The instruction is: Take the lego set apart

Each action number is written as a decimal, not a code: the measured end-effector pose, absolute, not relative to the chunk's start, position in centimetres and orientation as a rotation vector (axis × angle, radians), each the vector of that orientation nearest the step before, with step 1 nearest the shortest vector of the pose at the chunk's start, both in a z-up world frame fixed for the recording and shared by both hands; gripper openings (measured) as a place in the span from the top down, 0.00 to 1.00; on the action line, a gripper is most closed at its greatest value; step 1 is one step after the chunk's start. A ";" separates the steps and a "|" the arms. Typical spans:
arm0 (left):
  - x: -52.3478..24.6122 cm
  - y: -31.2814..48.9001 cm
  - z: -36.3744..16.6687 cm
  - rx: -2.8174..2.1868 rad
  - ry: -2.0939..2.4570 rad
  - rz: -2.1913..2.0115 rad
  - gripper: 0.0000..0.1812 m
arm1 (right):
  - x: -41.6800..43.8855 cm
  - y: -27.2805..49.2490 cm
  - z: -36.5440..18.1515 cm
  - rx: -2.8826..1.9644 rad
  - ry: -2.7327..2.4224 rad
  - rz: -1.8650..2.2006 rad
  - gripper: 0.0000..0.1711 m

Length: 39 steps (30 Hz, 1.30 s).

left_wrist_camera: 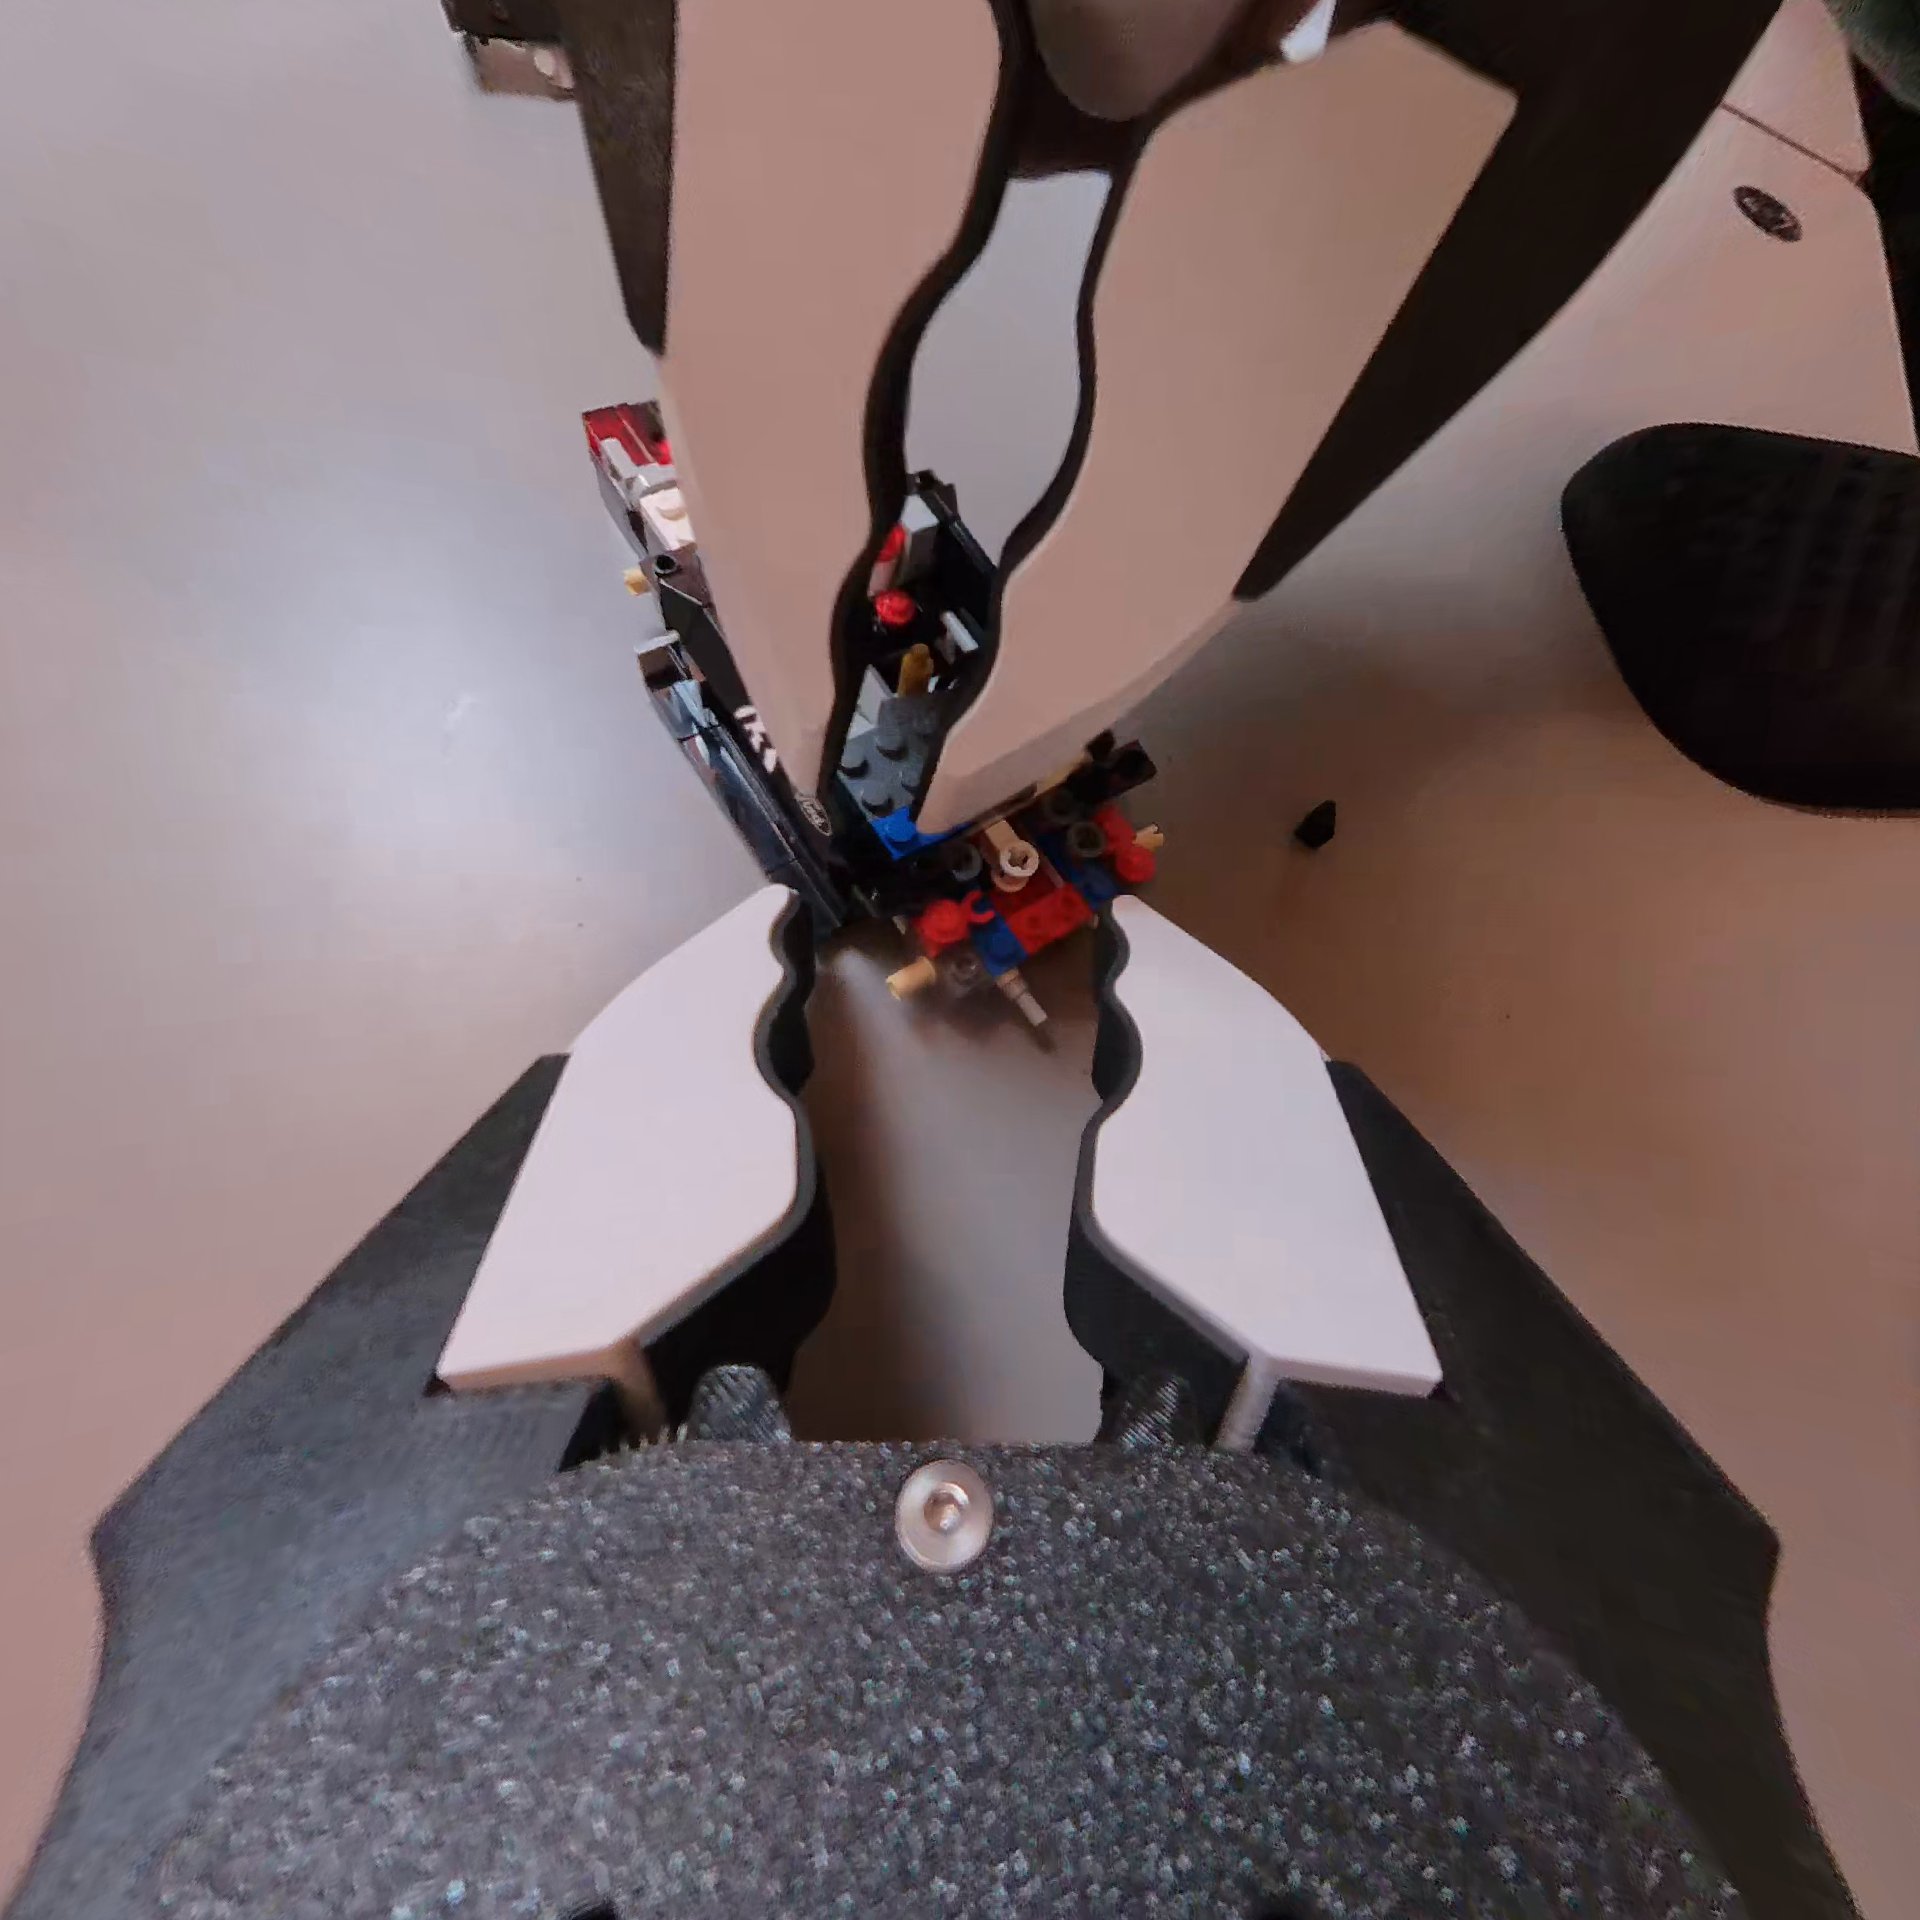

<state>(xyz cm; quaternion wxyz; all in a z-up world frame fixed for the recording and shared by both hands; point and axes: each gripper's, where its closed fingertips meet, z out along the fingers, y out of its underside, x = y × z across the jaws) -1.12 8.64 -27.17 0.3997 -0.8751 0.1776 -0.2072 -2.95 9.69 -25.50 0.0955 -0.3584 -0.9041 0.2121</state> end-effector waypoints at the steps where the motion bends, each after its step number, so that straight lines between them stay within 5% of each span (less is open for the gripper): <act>1: -0.9 8.5 -27.2 -2.214 0.454 -0.542 0.71 | -2.8 9.8 -25.3 -1.060 -2.691 0.620 0.93; 13: 7.5 7.6 -26.9 -2.157 0.765 -0.626 0.73 | 3.3 12.1 -24.3 -1.446 -2.286 0.735 0.86; 16: 7.0 7.8 -26.1 -2.136 0.745 -0.619 0.74 | 3.9 11.8 -25.0 -1.525 -2.217 0.697 0.78; 22: 2.0 8.8 -24.8 -2.122 0.599 -0.478 0.74 | 2.7 12.8 -26.7 -1.379 -2.259 0.398 0.81; 25: -0.3 8.9 -24.8 -2.132 0.568 -0.391 0.70 | 2.2 12.4 -27.4 -1.229 -2.376 0.305 0.93; 32: -0.8 7.7 -25.2 -2.179 0.750 -0.289 0.54 | 1.9 6.8 -27.4 -0.759 -2.567 0.412 0.94; 39: 0.6 6.6 -27.2 -2.274 0.831 -0.276 0.50 | 2.5 5.9 -24.7 -0.875 -2.387 0.622 0.88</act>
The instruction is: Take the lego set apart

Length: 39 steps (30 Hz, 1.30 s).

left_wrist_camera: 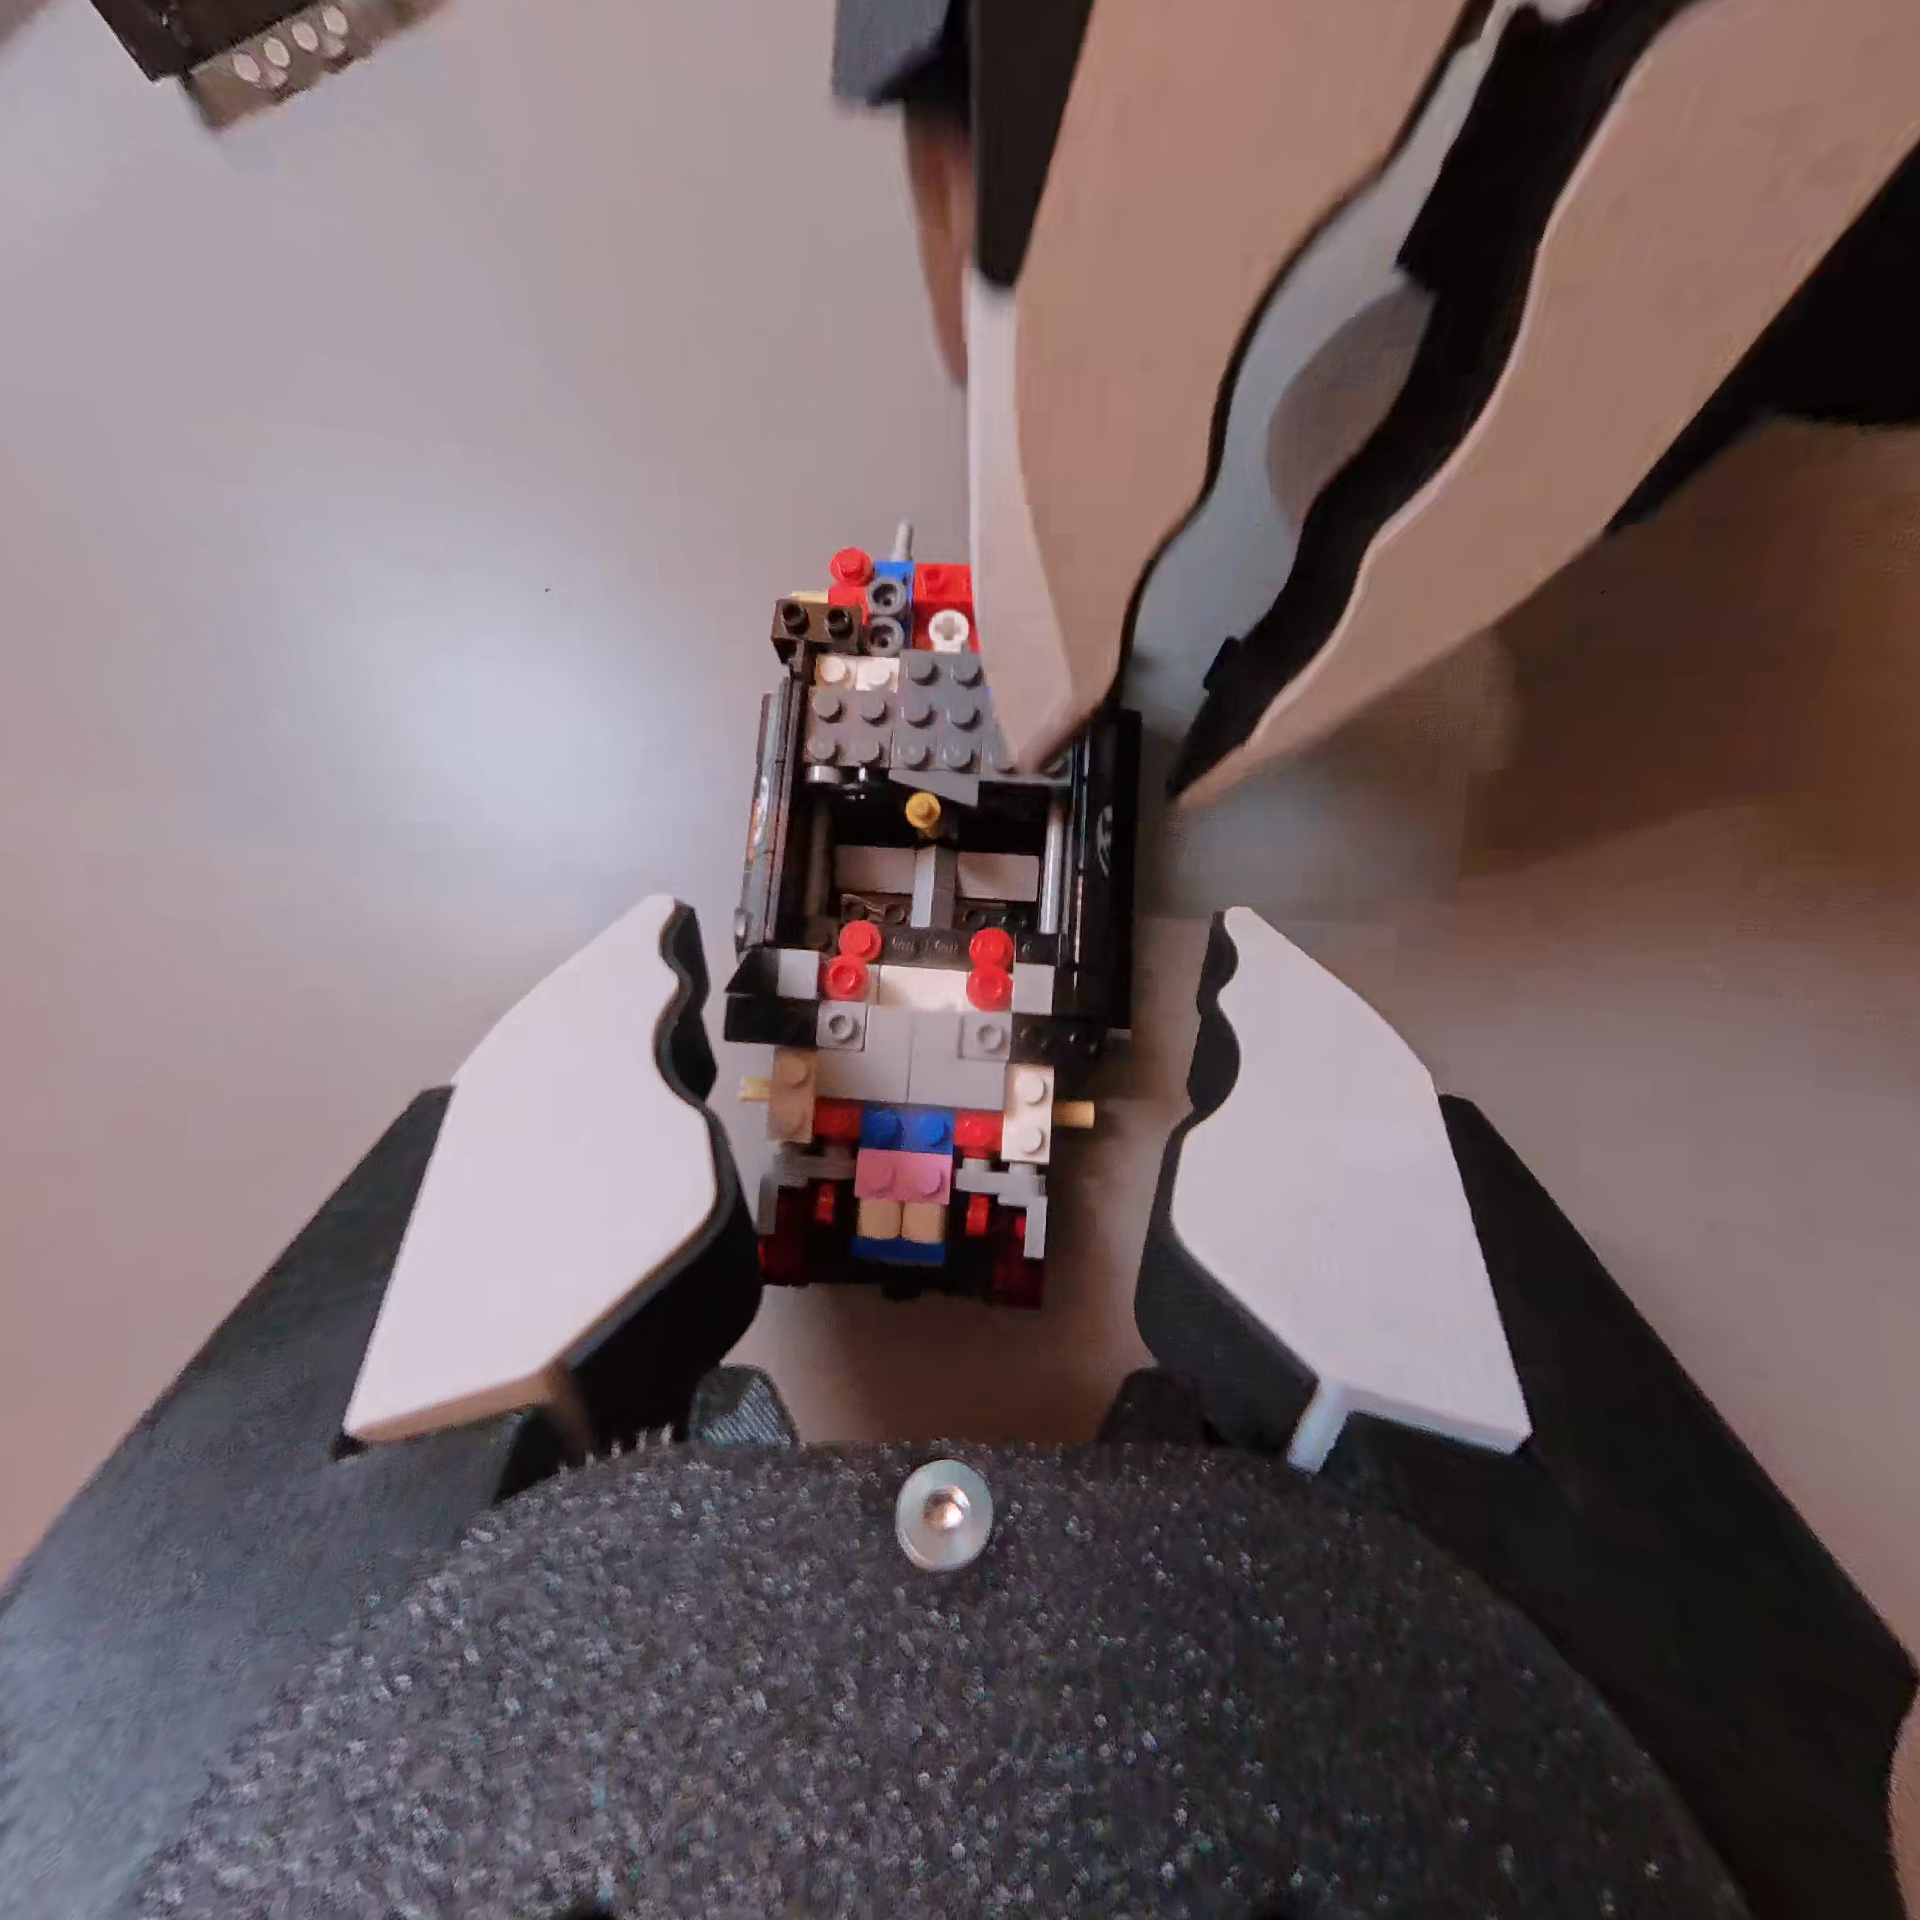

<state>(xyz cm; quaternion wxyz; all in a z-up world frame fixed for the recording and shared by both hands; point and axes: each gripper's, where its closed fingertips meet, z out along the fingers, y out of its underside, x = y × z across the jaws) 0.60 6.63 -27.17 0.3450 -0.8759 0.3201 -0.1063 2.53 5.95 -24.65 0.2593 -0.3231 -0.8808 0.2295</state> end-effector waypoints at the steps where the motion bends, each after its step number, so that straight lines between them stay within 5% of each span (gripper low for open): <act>1: 0.7 6.8 -27.0 -2.268 0.821 -0.280 0.50 | 2.9 6.5 -24.1 -0.917 -2.329 0.660 0.88; 16: 1.5 8.7 -28.0 -2.303 0.941 -0.233 0.61 | 3.9 7.9 -26.3 -0.912 -2.100 0.413 0.95; 39: 1.1 8.9 -28.0 -2.311 0.887 -0.203 0.61 | 4.3 8.1 -26.4 -0.801 -1.890 0.205 1.00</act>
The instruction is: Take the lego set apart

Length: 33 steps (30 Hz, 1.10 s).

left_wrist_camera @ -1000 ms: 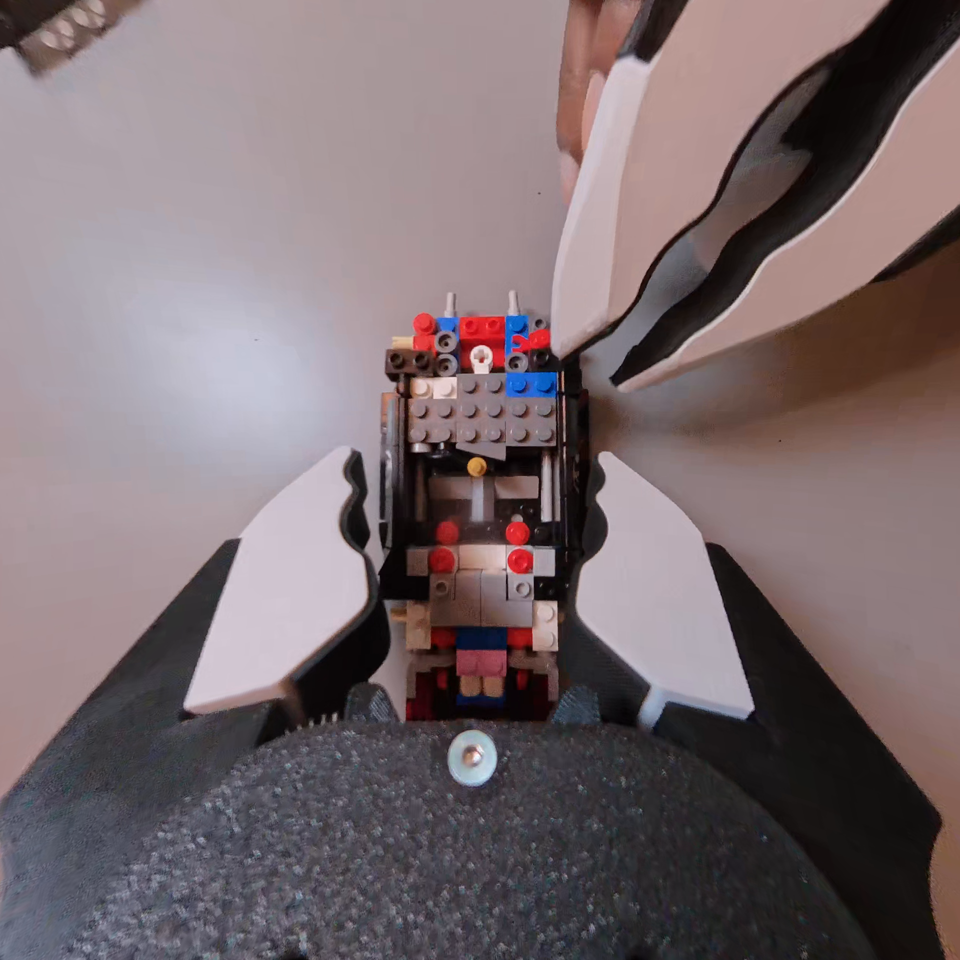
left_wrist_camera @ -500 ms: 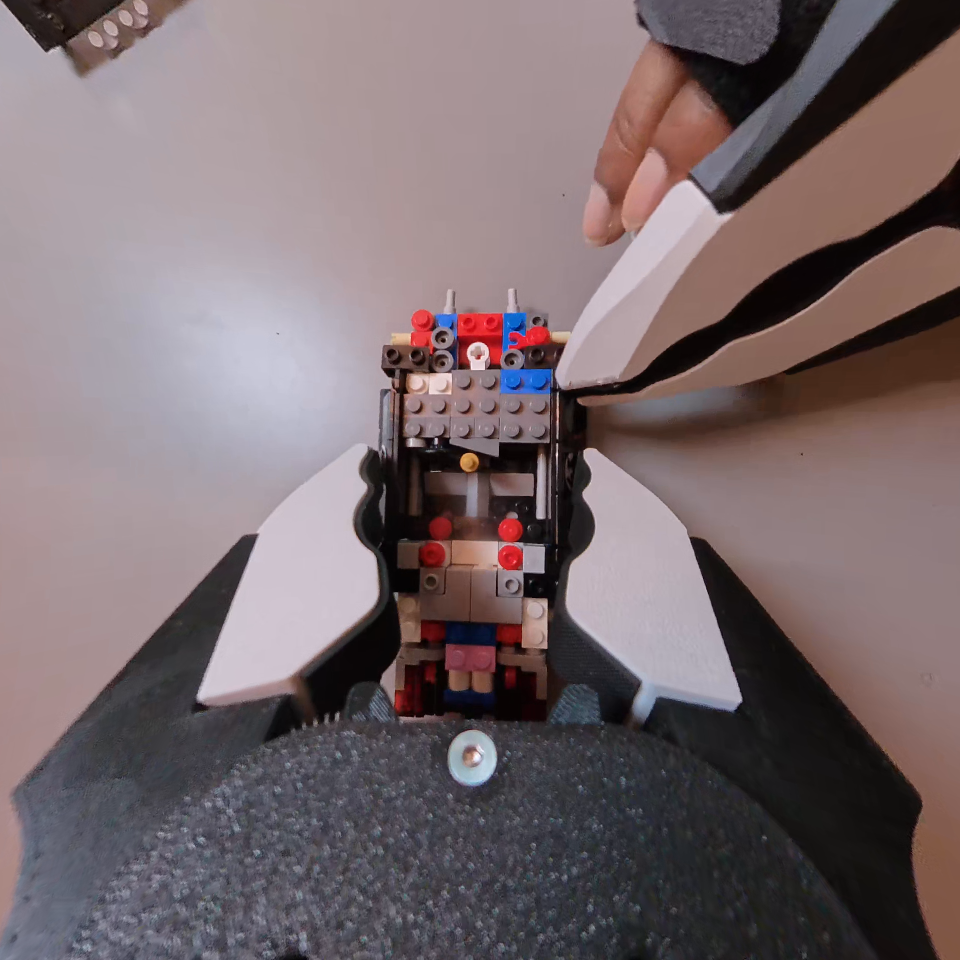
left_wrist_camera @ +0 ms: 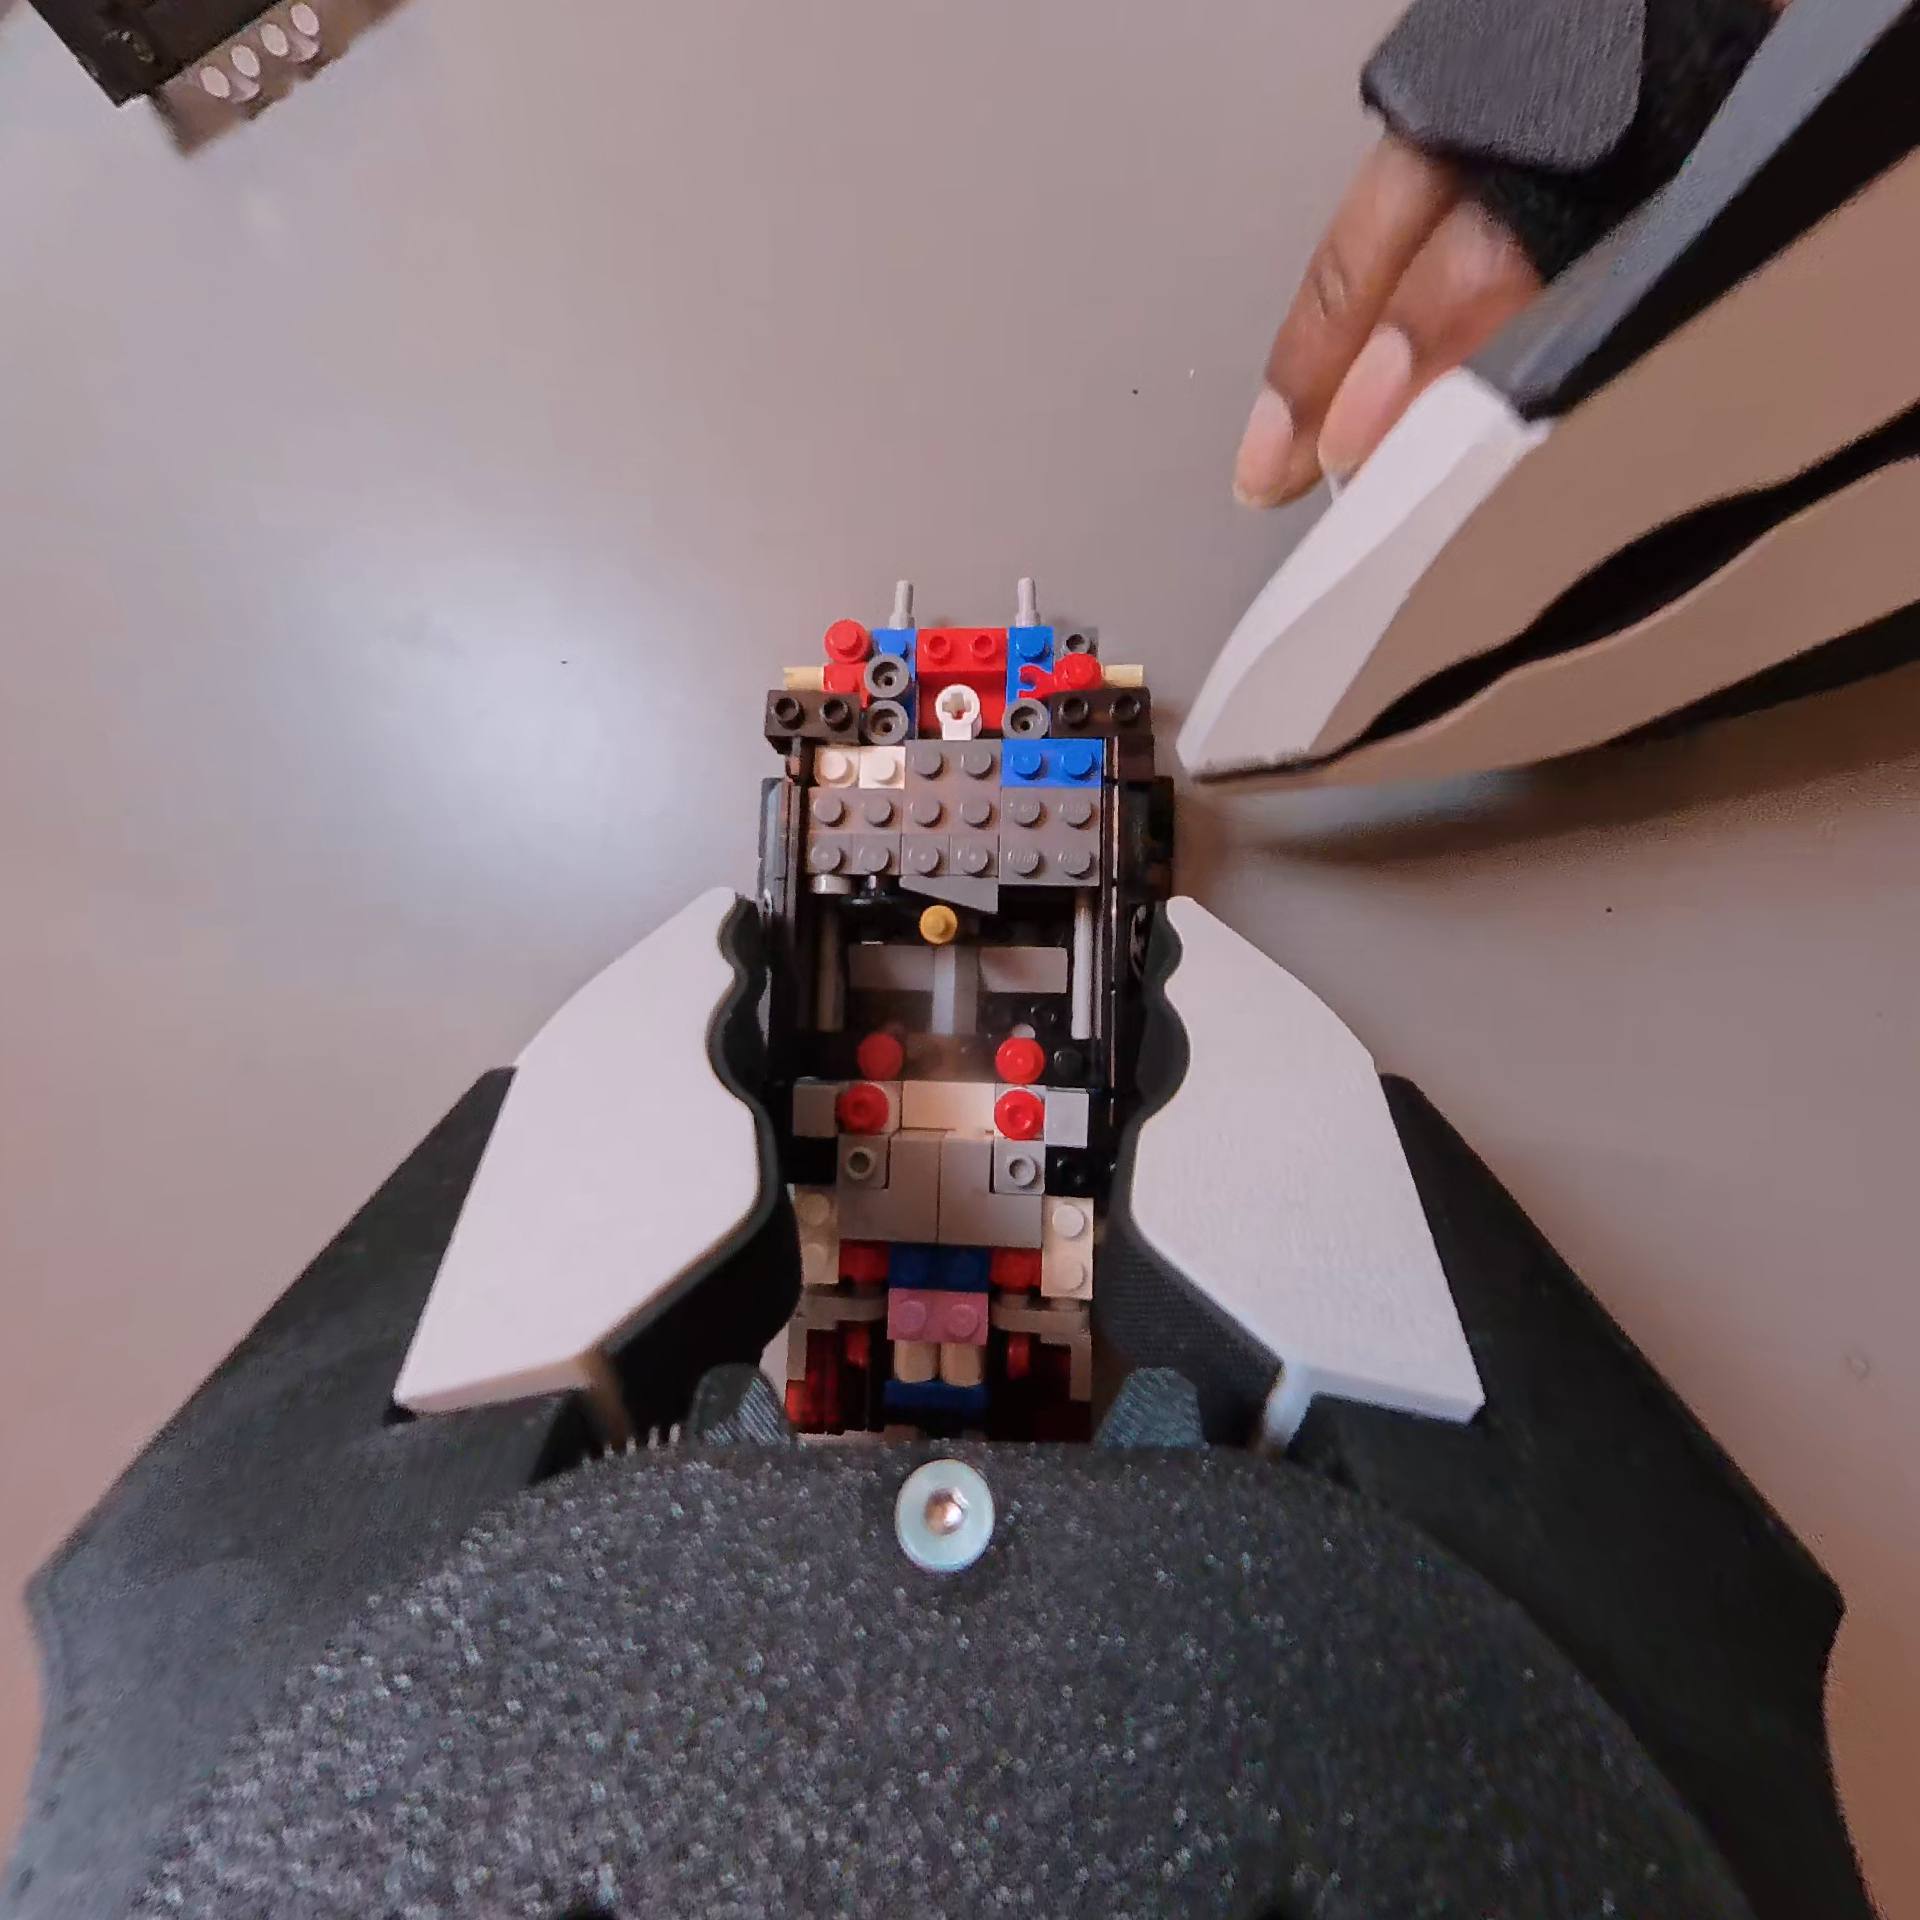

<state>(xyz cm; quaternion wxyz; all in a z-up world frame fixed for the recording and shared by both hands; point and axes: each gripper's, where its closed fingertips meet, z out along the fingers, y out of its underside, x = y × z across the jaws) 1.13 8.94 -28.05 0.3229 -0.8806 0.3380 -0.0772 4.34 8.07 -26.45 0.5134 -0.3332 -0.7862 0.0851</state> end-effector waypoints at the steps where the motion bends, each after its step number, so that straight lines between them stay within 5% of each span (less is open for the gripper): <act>1: 1.1 8.9 -28.0 -2.312 0.888 -0.204 0.61 | 4.3 8.4 -25.9 -0.815 -1.861 0.220 1.00; 8: 1.2 9.1 -27.7 -2.309 0.886 -0.219 0.60 | 4.0 8.7 -25.9 -0.840 -1.884 0.252 1.00; 11: 1.5 9.7 -27.0 -2.291 0.890 -0.257 0.60 | 3.8 8.5 -26.2 -0.859 -1.913 0.267 0.91; 33: 1.6 9.9 -27.8 -2.358 0.950 -0.263 0.63 | 3.5 8.6 -26.1 -0.579 -1.932 0.072 1.00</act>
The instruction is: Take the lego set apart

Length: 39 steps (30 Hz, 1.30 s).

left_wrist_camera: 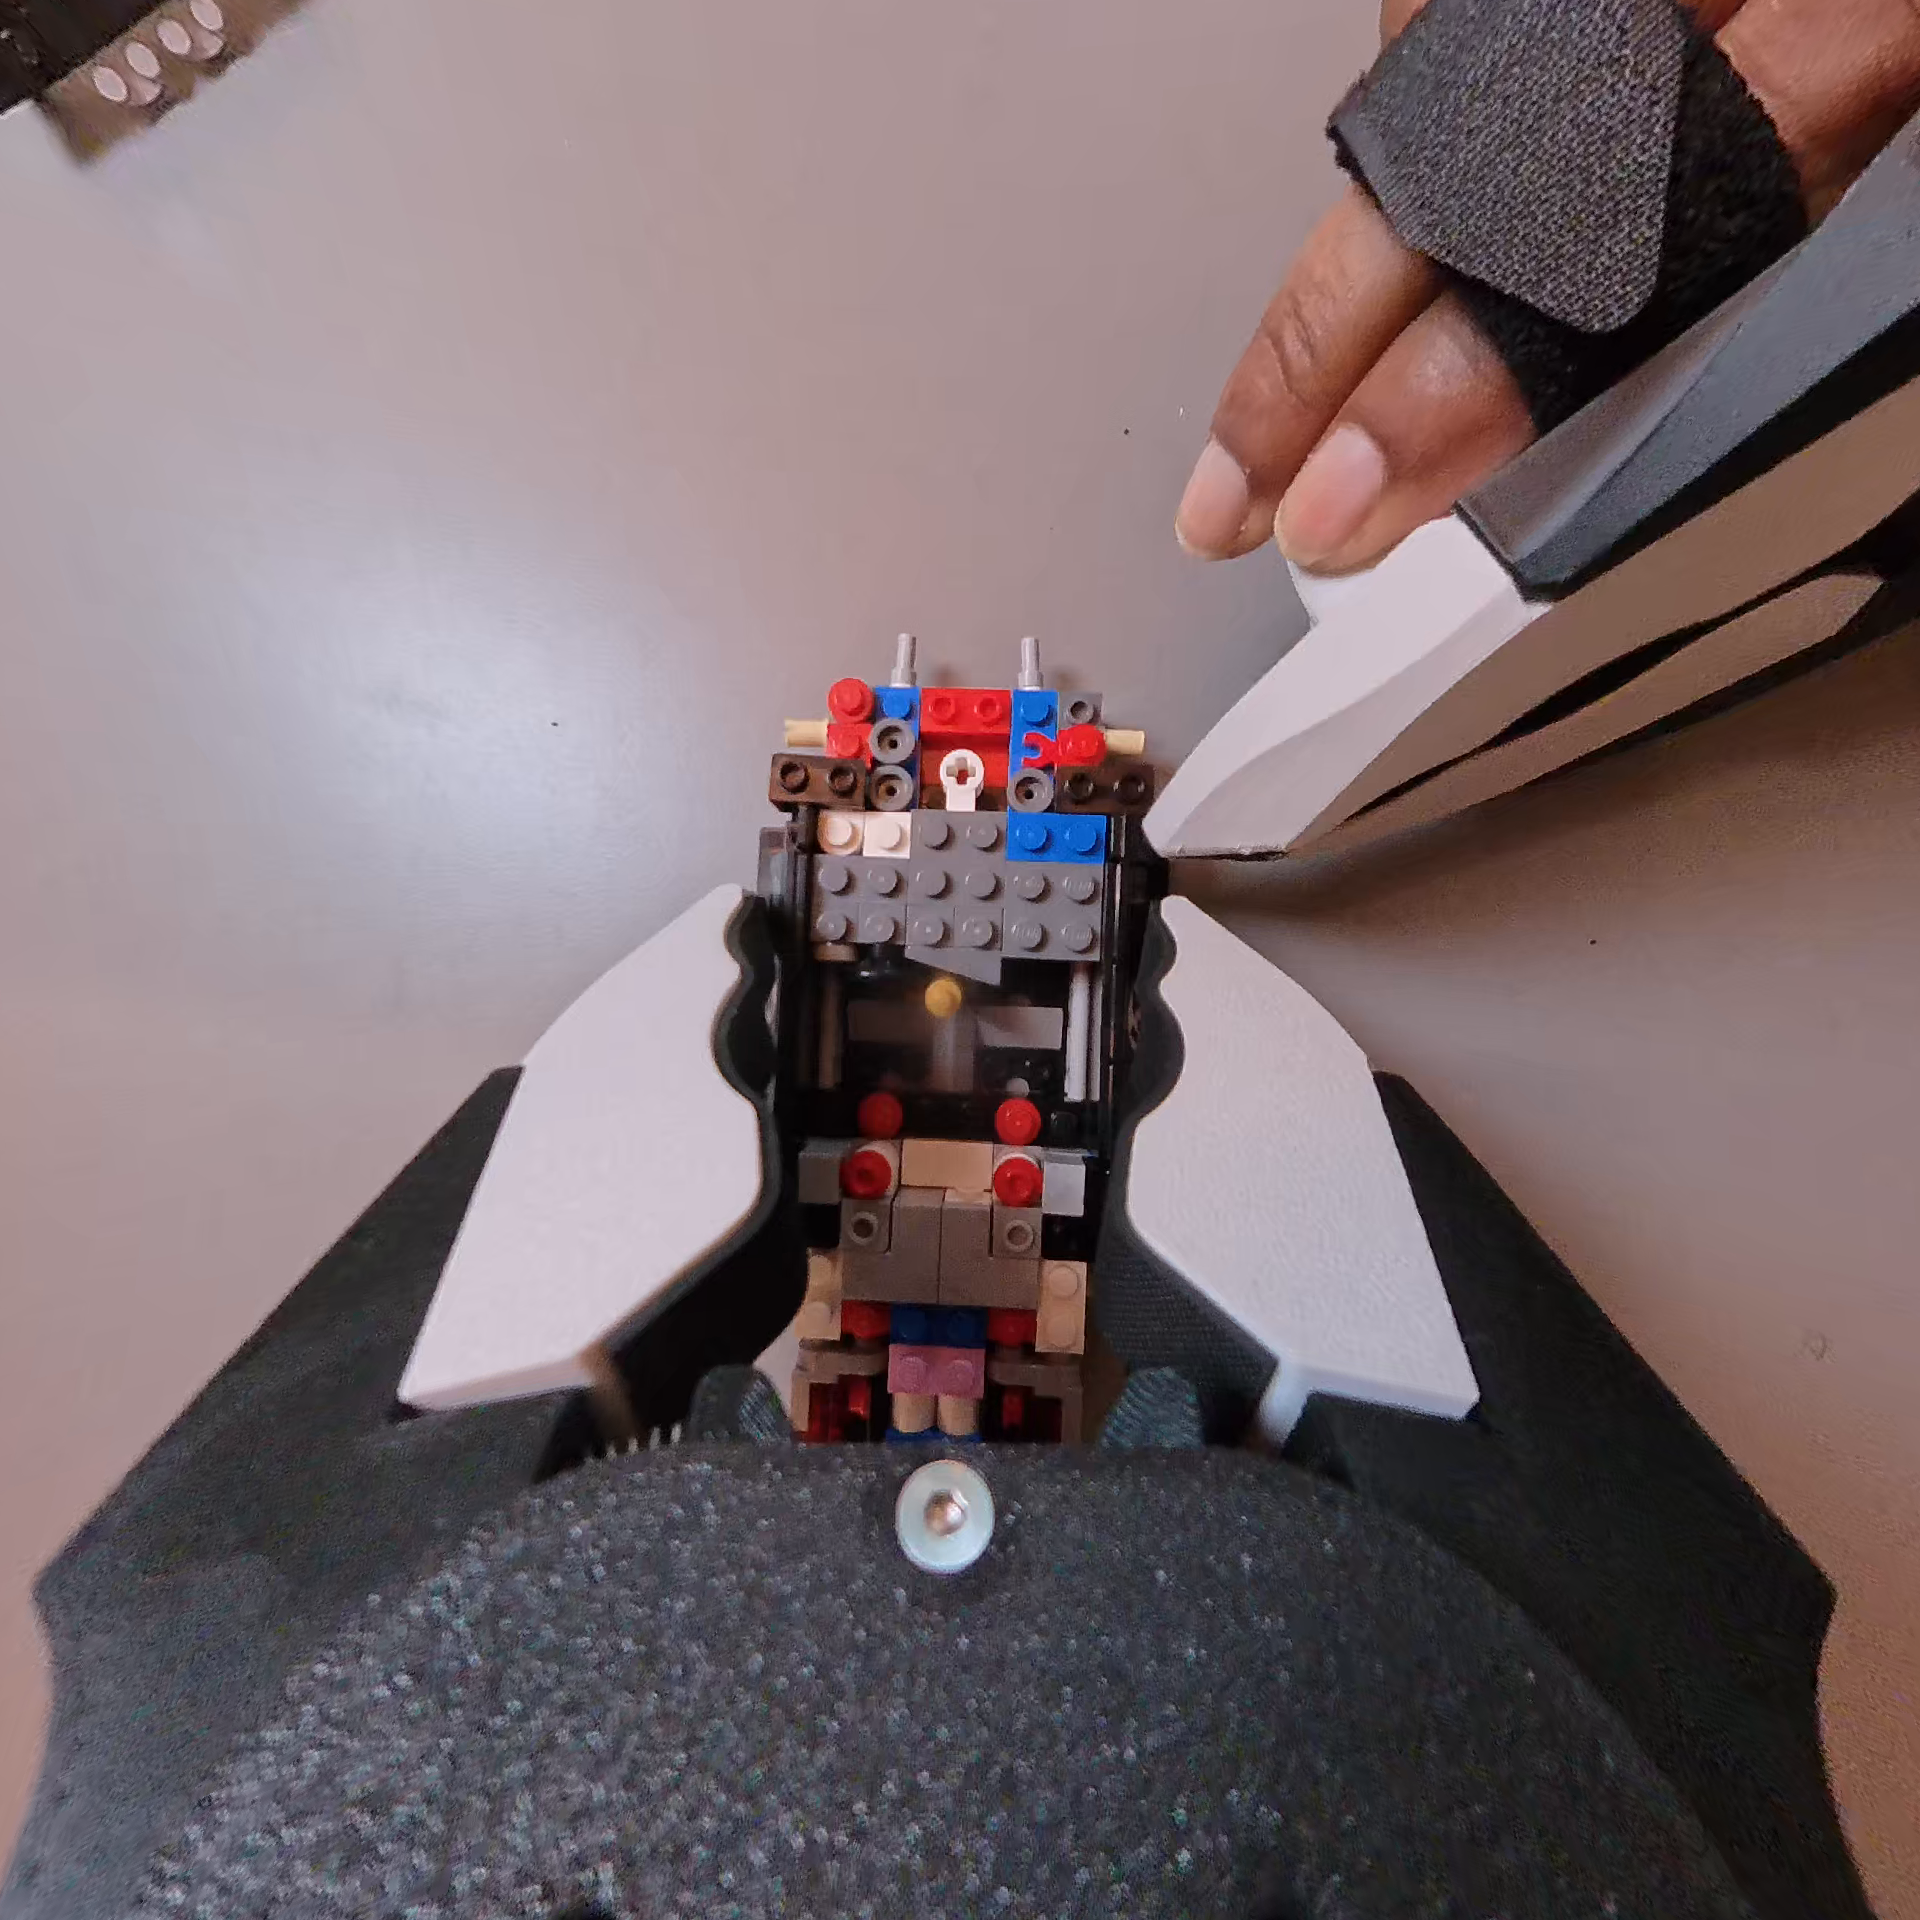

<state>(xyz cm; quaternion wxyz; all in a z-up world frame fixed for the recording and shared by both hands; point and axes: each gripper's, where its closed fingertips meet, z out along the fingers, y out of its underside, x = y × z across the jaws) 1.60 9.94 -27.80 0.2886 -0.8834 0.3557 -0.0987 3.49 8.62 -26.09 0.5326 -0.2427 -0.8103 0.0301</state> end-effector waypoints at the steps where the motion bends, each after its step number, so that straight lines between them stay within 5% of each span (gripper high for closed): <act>1: 1.6 10.0 -27.8 -2.358 0.948 -0.262 0.63 | 3.5 8.6 -26.1 -0.581 -1.938 0.079 1.00; 14: 1.7 10.0 -27.8 -2.347 0.947 -0.258 0.63 | 3.6 9.0 -25.6 -0.731 -1.935 0.200 1.00; 24: 1.7 10.0 -27.8 -2.341 0.943 -0.257 0.63 | 3.6 8.6 -25.6 -0.844 -2.038 0.338 0.90; 39: 1.8 9.8 -27.9 -2.312 0.994 -0.223 0.62 | 3.6 8.4 -26.3 -1.084 -2.238 0.654 0.97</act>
